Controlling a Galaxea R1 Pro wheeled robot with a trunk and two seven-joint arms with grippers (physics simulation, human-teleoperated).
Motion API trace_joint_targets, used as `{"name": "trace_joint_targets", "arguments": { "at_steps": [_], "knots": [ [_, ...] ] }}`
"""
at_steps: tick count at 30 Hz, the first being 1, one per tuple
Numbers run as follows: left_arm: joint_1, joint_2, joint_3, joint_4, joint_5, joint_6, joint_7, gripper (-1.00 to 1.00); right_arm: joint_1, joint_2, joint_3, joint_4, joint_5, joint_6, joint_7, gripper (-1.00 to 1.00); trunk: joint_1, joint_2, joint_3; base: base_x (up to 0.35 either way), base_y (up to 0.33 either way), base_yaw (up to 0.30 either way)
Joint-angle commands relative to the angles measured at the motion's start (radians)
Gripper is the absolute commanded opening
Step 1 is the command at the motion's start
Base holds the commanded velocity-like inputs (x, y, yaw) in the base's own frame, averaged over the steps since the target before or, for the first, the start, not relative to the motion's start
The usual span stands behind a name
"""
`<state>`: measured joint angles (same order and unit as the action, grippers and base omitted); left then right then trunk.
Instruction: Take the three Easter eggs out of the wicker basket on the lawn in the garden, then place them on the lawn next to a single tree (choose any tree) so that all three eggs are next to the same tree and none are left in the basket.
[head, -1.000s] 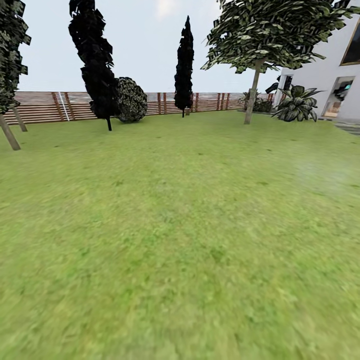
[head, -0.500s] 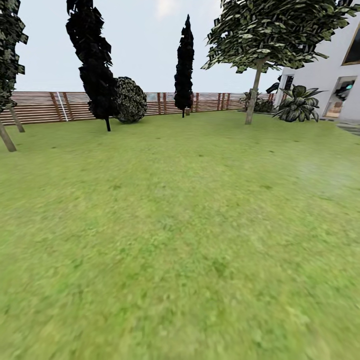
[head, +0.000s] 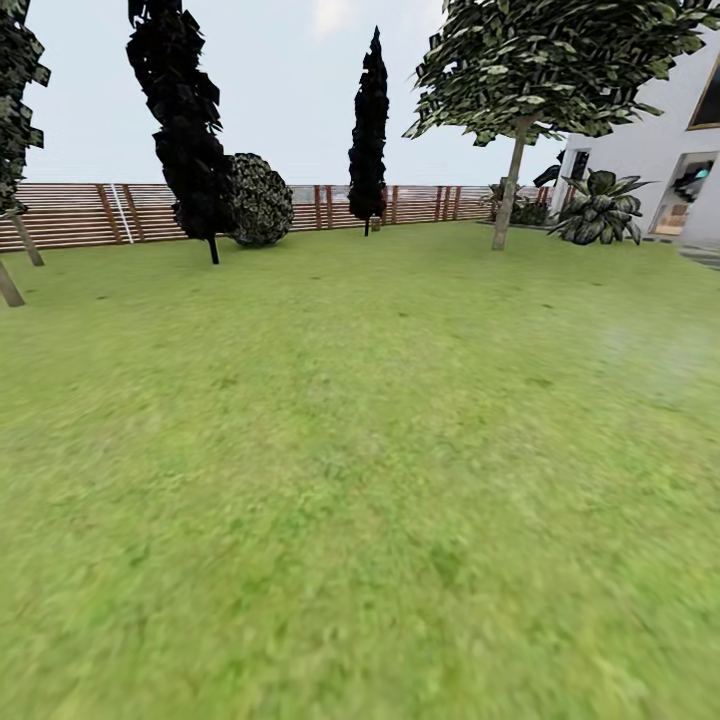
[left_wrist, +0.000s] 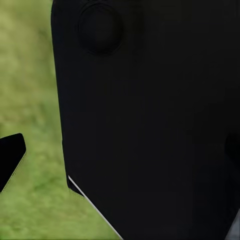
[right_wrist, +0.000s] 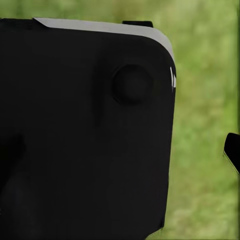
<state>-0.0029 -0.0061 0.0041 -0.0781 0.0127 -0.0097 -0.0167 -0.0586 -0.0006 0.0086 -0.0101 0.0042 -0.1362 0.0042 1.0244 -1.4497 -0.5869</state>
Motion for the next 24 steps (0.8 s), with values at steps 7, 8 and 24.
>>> {"name": "trace_joint_targets", "arguments": {
  "at_steps": [7,8,24],
  "knots": [
    [0.0,0.0,0.0,0.0,0.001,-0.001,-0.002,1.0,0.0,-0.001,0.001,0.001,0.0,-0.003,0.0,1.0,0.001,0.0,-0.001,0.338,0.0,0.0],
    [0.0,0.0,0.001,0.0,0.001,-0.001,-0.002,1.0,0.0,0.0,0.001,0.001,0.0,-0.003,0.0,1.0,0.001,0.0,-0.001,0.338,0.0,0.0],
    [0.0,0.0,0.0,0.0,0.001,-0.001,-0.002,1.0,0.0,-0.001,0.001,0.001,0.0,-0.003,0.0,1.0,0.001,0.0,-0.001,0.338,0.0,0.0]
  ]
}}
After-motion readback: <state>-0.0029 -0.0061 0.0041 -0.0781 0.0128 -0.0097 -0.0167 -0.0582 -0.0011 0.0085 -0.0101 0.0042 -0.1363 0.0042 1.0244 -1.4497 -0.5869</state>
